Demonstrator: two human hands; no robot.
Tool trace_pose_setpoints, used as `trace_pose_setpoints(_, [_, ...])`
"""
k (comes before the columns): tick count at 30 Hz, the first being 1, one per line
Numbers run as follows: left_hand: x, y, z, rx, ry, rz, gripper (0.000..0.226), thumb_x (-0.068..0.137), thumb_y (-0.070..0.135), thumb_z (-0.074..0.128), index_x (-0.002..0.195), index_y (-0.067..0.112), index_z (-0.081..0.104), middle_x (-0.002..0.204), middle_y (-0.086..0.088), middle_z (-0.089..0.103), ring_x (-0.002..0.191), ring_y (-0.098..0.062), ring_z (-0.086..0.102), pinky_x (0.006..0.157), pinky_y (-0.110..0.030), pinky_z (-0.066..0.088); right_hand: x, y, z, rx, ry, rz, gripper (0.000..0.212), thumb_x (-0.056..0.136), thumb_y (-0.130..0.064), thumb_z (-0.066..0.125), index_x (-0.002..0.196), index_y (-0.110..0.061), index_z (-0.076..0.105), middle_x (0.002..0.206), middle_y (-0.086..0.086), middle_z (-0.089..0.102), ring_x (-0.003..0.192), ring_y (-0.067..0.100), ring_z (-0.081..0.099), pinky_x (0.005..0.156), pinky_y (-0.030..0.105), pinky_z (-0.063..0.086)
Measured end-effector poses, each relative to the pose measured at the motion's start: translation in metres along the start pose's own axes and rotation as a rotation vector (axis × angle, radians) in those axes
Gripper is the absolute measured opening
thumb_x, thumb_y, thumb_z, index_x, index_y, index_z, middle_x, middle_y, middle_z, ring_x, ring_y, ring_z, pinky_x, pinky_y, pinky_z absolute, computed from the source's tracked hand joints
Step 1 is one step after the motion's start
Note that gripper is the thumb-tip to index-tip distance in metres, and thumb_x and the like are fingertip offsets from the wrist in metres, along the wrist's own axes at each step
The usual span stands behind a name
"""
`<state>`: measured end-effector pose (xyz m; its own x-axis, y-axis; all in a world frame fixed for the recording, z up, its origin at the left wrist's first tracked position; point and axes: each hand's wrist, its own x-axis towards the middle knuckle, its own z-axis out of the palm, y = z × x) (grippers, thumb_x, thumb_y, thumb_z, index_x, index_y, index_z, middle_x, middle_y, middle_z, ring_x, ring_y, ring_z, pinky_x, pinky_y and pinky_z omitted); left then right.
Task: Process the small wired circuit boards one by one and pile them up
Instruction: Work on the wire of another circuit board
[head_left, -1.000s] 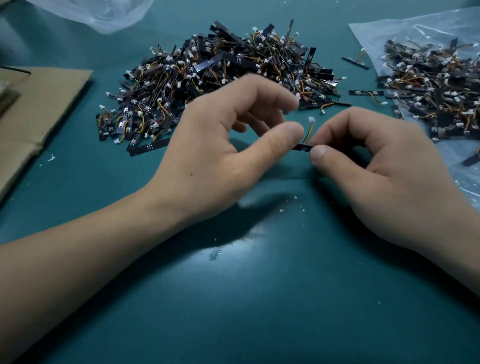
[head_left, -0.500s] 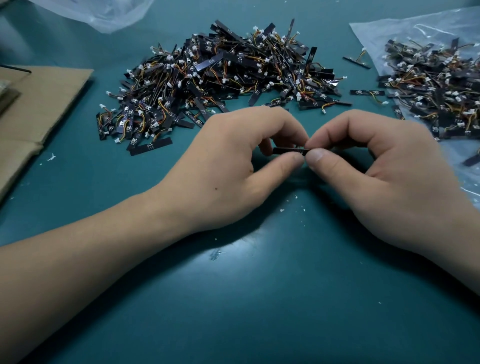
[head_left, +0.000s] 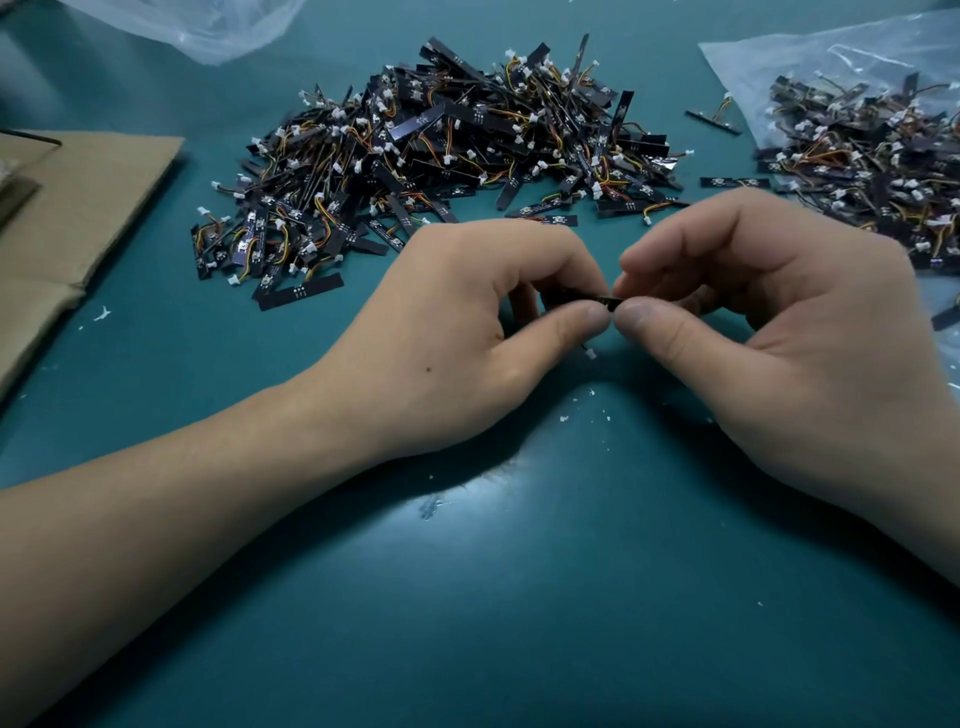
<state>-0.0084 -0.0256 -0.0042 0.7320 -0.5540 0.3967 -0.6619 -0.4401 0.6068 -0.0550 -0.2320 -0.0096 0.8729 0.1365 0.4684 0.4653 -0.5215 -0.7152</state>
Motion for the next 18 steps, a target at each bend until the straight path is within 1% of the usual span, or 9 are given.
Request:
trace_pose_setpoints(2, [-0.0001, 0.0006, 0.0001, -0.024, 0.0, -0.02, 0.005, 0.093, 0.022, 0.075, 0.096, 0.019, 0.074, 0.08, 0.019, 0.066, 0.071, -0.005, 0.061, 0.067, -0.011, 0.042, 0.0, 0.0006, 0.0, -0.009, -0.006, -0.002, 0.021, 0.092, -0.015, 0.074, 0.102, -0.031, 0.066, 0.096, -0.008, 0.073, 0.084, 0.018, 0.071, 0.073, 0.04, 0.057])
trace_pose_setpoints(4, [-0.0002, 0.001, 0.0002, -0.045, 0.016, -0.039, 0.011, 0.091, 0.024, 0.077, 0.099, 0.02, 0.072, 0.08, 0.019, 0.065, 0.072, -0.005, 0.063, 0.069, -0.011, 0.043, 0.0002, 0.0012, -0.0001, -0.026, -0.011, 0.008, 0.021, 0.092, -0.015, 0.073, 0.101, -0.031, 0.065, 0.095, -0.009, 0.072, 0.081, 0.019, 0.069, 0.071, 0.038, 0.055])
trace_pose_setpoints(7, [0.0002, 0.0014, -0.0012, -0.035, 0.038, -0.06, 0.01, 0.09, 0.027, 0.079, 0.089, 0.023, 0.07, 0.072, 0.025, 0.06, 0.068, -0.002, 0.061, 0.066, -0.009, 0.042, 0.0003, 0.0009, 0.0001, -0.029, -0.017, 0.026, 0.02, 0.092, -0.014, 0.072, 0.1, -0.03, 0.064, 0.094, -0.009, 0.071, 0.076, 0.02, 0.065, 0.067, 0.038, 0.053])
trace_pose_setpoints(9, [0.0008, 0.0016, -0.0017, -0.037, 0.046, -0.057, 0.009, 0.09, 0.025, 0.079, 0.088, 0.021, 0.071, 0.074, 0.024, 0.06, 0.069, -0.003, 0.06, 0.067, -0.009, 0.041, 0.0005, 0.0002, 0.0004, -0.039, -0.023, 0.029, 0.02, 0.092, -0.015, 0.072, 0.1, -0.031, 0.064, 0.093, -0.009, 0.071, 0.076, 0.02, 0.065, 0.066, 0.037, 0.053])
trace_pose_setpoints(11, [0.0008, 0.0024, -0.0017, -0.037, 0.051, -0.052, 0.009, 0.09, 0.024, 0.079, 0.09, 0.019, 0.071, 0.075, 0.023, 0.061, 0.07, -0.004, 0.06, 0.067, -0.008, 0.041, 0.0007, 0.0001, 0.0005, -0.045, -0.018, 0.039, 0.018, 0.091, -0.017, 0.072, 0.097, -0.032, 0.063, 0.091, -0.007, 0.071, 0.074, 0.02, 0.066, 0.066, 0.039, 0.053])
trace_pose_setpoints(13, [0.0004, 0.0024, -0.0019, -0.021, 0.038, -0.058, 0.009, 0.089, 0.025, 0.079, 0.087, 0.021, 0.071, 0.073, 0.023, 0.061, 0.069, -0.003, 0.06, 0.066, -0.009, 0.042, 0.0008, 0.0001, 0.0005, -0.038, -0.014, 0.063, 0.016, 0.09, -0.019, 0.072, 0.093, -0.031, 0.062, 0.089, -0.003, 0.071, 0.071, 0.026, 0.065, 0.065, 0.044, 0.053])
trace_pose_setpoints(14, [0.0002, 0.0022, -0.0018, -0.012, 0.029, -0.062, 0.009, 0.089, 0.026, 0.079, 0.086, 0.022, 0.071, 0.072, 0.023, 0.061, 0.068, -0.003, 0.061, 0.066, -0.009, 0.042, 0.0009, -0.0001, 0.0007, -0.033, -0.016, 0.069, 0.016, 0.09, -0.02, 0.073, 0.092, -0.031, 0.061, 0.089, -0.003, 0.071, 0.071, 0.027, 0.065, 0.065, 0.045, 0.053])
trace_pose_setpoints(18, [0.0008, 0.0013, -0.0024, -0.024, 0.032, -0.074, 0.009, 0.088, 0.026, 0.08, 0.086, 0.022, 0.072, 0.072, 0.024, 0.062, 0.067, -0.003, 0.061, 0.065, -0.011, 0.043, 0.0017, -0.0027, 0.0009, -0.01, -0.019, 0.062, 0.018, 0.088, -0.017, 0.075, 0.094, -0.029, 0.063, 0.09, -0.007, 0.072, 0.077, 0.021, 0.068, 0.065, 0.043, 0.054])
